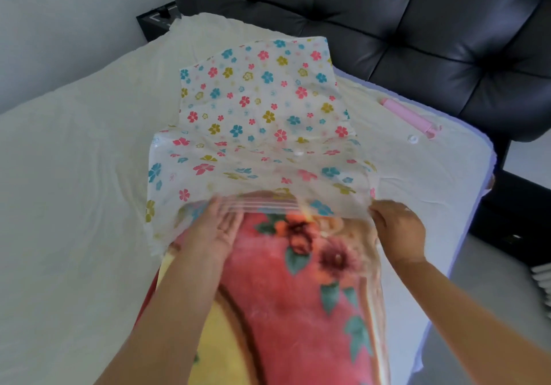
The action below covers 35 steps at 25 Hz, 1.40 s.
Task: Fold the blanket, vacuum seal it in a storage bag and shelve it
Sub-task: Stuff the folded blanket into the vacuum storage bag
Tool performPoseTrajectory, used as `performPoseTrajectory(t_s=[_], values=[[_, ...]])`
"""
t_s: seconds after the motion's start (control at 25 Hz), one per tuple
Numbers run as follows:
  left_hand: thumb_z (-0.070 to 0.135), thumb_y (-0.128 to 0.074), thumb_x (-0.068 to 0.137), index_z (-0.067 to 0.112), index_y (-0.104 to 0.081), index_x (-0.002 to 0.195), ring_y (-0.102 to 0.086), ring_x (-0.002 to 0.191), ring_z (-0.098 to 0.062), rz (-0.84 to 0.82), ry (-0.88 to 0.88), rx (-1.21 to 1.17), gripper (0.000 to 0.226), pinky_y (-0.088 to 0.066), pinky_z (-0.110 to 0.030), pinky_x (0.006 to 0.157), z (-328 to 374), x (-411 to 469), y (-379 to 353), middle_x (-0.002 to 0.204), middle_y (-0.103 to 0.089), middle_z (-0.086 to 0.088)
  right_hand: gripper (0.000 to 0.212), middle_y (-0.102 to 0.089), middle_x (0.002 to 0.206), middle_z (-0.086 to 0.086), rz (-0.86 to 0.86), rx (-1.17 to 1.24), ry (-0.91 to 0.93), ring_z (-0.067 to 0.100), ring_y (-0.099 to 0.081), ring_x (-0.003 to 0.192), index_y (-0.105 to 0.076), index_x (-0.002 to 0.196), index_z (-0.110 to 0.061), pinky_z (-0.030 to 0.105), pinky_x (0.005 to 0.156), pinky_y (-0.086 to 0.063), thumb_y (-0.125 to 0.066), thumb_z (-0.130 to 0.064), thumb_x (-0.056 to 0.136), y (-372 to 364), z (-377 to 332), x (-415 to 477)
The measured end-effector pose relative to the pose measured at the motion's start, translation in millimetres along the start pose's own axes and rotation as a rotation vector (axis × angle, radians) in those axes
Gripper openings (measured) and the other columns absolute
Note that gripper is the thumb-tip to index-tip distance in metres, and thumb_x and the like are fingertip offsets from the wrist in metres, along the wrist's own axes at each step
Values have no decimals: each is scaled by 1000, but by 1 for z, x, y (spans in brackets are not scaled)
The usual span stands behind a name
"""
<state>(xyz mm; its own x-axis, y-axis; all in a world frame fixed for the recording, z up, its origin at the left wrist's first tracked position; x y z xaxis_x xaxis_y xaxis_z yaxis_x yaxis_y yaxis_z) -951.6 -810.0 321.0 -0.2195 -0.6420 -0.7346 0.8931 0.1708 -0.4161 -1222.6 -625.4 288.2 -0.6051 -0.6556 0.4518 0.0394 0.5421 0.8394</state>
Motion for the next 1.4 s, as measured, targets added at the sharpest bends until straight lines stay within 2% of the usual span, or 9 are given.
performPoseTrajectory(t_s=[0.32,0.4,0.52,0.6,0.68,0.92,1.04,1.2,1.4], values=[[15,-58,94,9,-57,91,-60,100,-15,92,-16,109,6,-50,-30,83,18,14,46,103,-65,-6,25,-67,80,12,68,-92,-97,36,-61,70,-65,76,-8,38,66,-43,-44,-22,79,14,32,-78],[16,-57,94,10,-57,91,-59,101,-13,84,-10,96,7,-50,-28,82,19,6,62,96,-65,-4,22,-62,95,14,39,-65,-332,38,-56,87,-63,93,-9,40,75,-34,-54,-22,77,13,35,-75],[21,-56,94,13,-58,91,-59,101,-7,94,23,56,9,-52,-12,60,21,-2,81,97,-64,0,61,-52,122,20,-208,93,-1007,38,-51,112,-49,129,-5,44,95,-37,-71,-31,79,-14,84,-92],[23,-57,93,15,-60,92,-60,102,-6,88,30,43,9,-50,-6,64,23,3,79,93,-65,3,35,-68,90,19,-381,513,-1376,26,-67,76,-57,112,1,31,71,-56,-62,-25,90,-41,92,-102],[23,-59,92,14,-61,90,-63,94,-5,88,28,39,8,-47,-12,90,23,12,73,82,-71,4,12,-65,50,11,-312,1047,-1605,11,-57,35,-55,91,-4,17,35,-45,-46,-8,98,-68,87,-95],[12,-52,96,10,-59,89,-66,77,-13,80,8,70,10,-53,-28,86,26,51,34,63,-72,-5,20,-69,77,11,22,1588,-1471,23,-68,65,-58,92,-14,34,49,-57,-41,-20,102,-101,99,-12],[11,-52,96,8,-59,89,-67,97,-16,86,8,80,9,-54,-28,83,28,72,14,94,-73,-6,16,-68,56,6,95,1769,-1519,16,-64,44,-59,85,-12,28,45,-56,-51,-19,98,-117,100,18],[10,-53,95,8,-58,87,-61,113,-15,113,-2,89,10,-51,-28,84,27,86,3,125,-63,-5,4,-63,56,-1,-125,1695,-1865,7,-38,24,-56,85,-6,14,28,-24,-58,-3,84,-137,105,2],[13,-53,95,10,-59,89,-65,95,-13,110,1,104,9,-52,-26,82,28,88,4,79,-74,-2,14,-69,68,4,-110,1861,-1801,14,-62,41,-64,92,-4,20,38,-49,-61,2,80,-131,113,-1]])
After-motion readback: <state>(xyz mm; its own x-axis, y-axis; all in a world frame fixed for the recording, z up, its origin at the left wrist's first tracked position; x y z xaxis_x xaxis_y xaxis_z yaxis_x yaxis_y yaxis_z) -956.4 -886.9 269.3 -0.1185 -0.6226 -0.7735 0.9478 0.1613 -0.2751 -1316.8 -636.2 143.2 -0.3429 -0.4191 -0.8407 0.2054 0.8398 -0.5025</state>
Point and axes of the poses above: each hand's wrist, its own x-axis towards the middle knuckle, its own y-axis out of the back of the hand, z = x × y, the point moved 7 cm from there along x, towards the middle knuckle
